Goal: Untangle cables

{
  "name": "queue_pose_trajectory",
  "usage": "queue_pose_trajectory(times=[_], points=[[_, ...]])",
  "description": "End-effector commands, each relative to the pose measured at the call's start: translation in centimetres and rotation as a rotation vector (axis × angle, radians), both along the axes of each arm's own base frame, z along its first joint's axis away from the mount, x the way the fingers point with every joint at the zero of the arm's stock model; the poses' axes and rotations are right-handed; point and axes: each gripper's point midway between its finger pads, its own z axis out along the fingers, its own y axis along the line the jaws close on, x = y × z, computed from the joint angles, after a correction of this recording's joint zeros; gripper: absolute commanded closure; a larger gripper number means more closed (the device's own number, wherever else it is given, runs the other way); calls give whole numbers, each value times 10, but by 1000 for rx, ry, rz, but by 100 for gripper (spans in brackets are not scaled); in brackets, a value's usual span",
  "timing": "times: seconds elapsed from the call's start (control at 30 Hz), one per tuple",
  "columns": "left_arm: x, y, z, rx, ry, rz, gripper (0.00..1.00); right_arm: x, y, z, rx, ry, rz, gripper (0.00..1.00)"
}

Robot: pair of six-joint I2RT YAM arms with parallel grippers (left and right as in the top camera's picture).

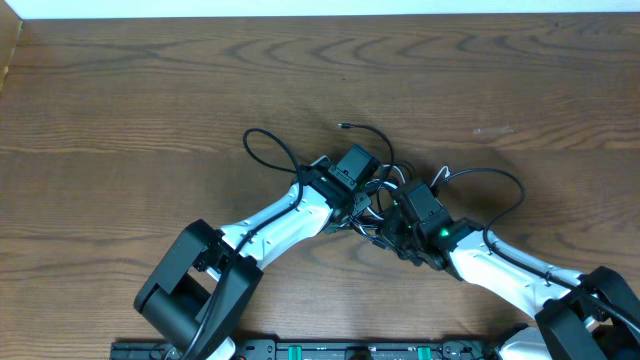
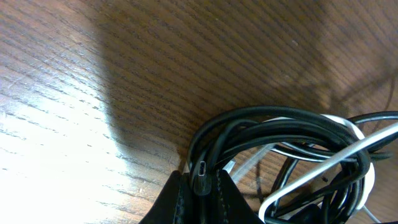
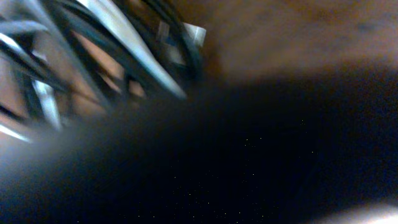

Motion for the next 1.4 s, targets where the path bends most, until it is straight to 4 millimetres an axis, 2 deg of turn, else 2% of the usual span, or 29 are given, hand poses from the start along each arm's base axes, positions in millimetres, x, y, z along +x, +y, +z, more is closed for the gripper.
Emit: queue_pose_trajectory(times=[0.0, 0.07, 0.13, 0.2, 0.27, 0.47, 0.53, 0.6, 0.67, 0.73, 0.83, 0.87, 0.93, 0.97, 1.0, 1.13, 1.23, 1.37], points=[[-2, -3, -2, 11, 4, -60, 92, -32, -32, -26, -114, 106, 85, 99], [-1, -1, -2, 24, -8, -78, 91, -34, -41, -19, -128, 114, 101, 99], [1, 0, -2, 42, -23, -103, 87, -42, -61, -11, -188, 146, 89, 99], [3, 3, -2, 63, -39, -118, 86, -55, -87, -3, -275, 186, 70, 99], [5, 5, -2, 78, -51, -128, 86, -65, -104, 4, -334, 207, 71, 99], [10, 11, -1, 116, -79, -115, 85, -82, -122, 20, -392, 205, 134, 99], [11, 13, -1, 123, -84, -112, 85, -80, -120, 26, -377, 176, 137, 99], [11, 13, -1, 122, -83, -112, 85, -76, -109, 31, -311, 143, 142, 99], [11, 12, -1, 120, -82, -112, 85, -72, -86, 39, -183, 112, 165, 98], [11, 12, -1, 118, -81, -112, 86, -71, -59, 50, -37, 84, 219, 93], [9, 10, -2, 106, -72, -109, 92, -69, -26, 66, 137, 50, 285, 89], [8, 8, -2, 91, -60, -91, 92, -68, -20, 70, 163, 34, 302, 83], [6, 6, -2, 65, -40, -55, 92, -63, -11, 74, 179, -8, 325, 51], [5, 5, -2, 55, -32, -24, 92, -59, -9, 74, 169, -30, 319, 16], [5, 5, -2, 49, -26, 2, 92, -54, -9, 73, 143, -49, 296, 13], [5, 5, -2, 28, -8, 79, 92, -46, -13, 62, 63, -39, 180, 23], [-1, 3, -3, 3, 29, 124, 92, -48, -16, 48, 30, 39, 60, 44], [-11, -5, -3, -56, 103, 170, 92, -47, -28, 23, -49, 121, -77, 49]])
